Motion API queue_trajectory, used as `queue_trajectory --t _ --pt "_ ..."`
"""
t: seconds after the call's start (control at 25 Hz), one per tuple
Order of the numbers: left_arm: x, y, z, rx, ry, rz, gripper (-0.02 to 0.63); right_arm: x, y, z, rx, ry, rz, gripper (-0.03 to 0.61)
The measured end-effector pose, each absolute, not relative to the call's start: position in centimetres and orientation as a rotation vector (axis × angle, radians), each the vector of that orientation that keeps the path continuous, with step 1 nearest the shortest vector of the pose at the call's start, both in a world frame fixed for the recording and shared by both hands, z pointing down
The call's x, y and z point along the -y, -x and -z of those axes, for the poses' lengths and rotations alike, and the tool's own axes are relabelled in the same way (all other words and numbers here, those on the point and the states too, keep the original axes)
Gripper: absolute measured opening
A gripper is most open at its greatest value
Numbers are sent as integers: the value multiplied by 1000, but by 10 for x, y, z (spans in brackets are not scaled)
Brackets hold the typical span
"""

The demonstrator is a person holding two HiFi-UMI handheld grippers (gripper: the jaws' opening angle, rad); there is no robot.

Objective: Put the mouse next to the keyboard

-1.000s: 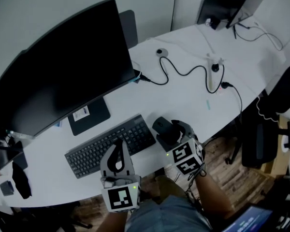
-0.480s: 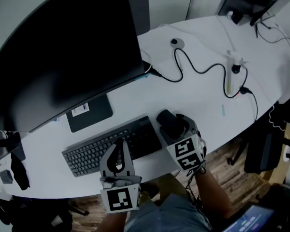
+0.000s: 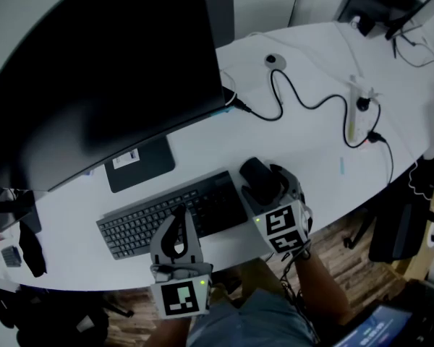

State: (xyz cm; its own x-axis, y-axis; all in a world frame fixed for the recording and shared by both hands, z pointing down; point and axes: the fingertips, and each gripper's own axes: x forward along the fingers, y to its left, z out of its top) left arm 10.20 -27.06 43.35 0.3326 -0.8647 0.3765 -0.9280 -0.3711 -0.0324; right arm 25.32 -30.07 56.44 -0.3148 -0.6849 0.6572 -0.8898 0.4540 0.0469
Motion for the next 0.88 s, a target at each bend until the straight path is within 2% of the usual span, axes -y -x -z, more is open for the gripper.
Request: queue_trajectory --t 0.52,0.72,0.84,0.88 --pt "228 -72 -391 1689 -2457 -385 5 270 -226 -488 2198 -1434 -331 334" --pt "201 -40 -365 1724 -2467 -315 5 235 -184 -437 2317 -1459 -315 287" --pt "190 -12 -335 1781 -2487 -232 5 211 -152 -400 2402 -1484 -271 223" --pt "186 -3 -324 1800 -2496 -198 5 204 -141 -387 2428 -1493 -237 180"
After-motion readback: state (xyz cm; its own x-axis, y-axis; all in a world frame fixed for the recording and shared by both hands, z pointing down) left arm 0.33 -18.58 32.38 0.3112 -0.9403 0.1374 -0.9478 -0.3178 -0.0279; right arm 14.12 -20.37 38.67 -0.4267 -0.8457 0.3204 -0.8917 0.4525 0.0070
